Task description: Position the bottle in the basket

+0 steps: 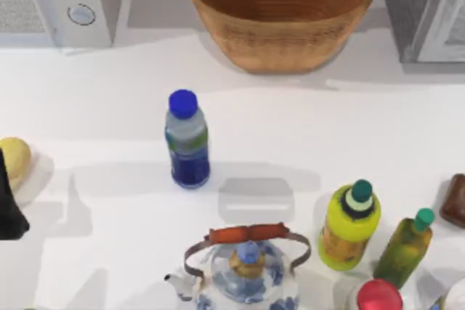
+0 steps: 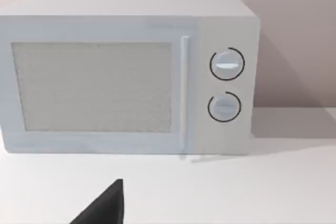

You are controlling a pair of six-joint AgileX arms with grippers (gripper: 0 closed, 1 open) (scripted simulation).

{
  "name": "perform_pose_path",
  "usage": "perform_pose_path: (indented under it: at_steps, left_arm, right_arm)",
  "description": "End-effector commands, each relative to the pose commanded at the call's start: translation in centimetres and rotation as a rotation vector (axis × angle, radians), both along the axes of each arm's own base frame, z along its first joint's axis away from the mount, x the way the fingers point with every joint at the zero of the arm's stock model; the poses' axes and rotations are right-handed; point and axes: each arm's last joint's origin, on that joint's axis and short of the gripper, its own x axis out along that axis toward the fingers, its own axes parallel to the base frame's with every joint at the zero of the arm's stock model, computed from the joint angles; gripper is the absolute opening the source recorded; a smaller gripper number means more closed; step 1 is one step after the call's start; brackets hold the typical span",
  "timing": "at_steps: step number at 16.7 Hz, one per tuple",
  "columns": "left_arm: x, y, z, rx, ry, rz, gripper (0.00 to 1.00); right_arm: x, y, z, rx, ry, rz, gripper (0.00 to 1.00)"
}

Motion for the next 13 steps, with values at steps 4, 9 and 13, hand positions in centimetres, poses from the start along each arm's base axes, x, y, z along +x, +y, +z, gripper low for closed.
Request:
perform_pose_path:
  at_steps: [4,9,13]
  left_arm:
    - [0.2,-0.1,0.1,0.001,-0.001,-0.018,1.0]
    - [1.8,-0.9,0.9,0.009,0.008,-0.139,1.0]
    - [4.5,-2.0,0.9,0.019,0.038,-0.28,1.0]
  right_arm:
    - [0.0,0.0,0.0,0.0,0.0,0.0,1.0]
    - [0.0,0.0,0.0,0.0,0.0,0.0,1.0]
    - [0.0,0.0,0.0,0.0,0.0,0.0,1.0]
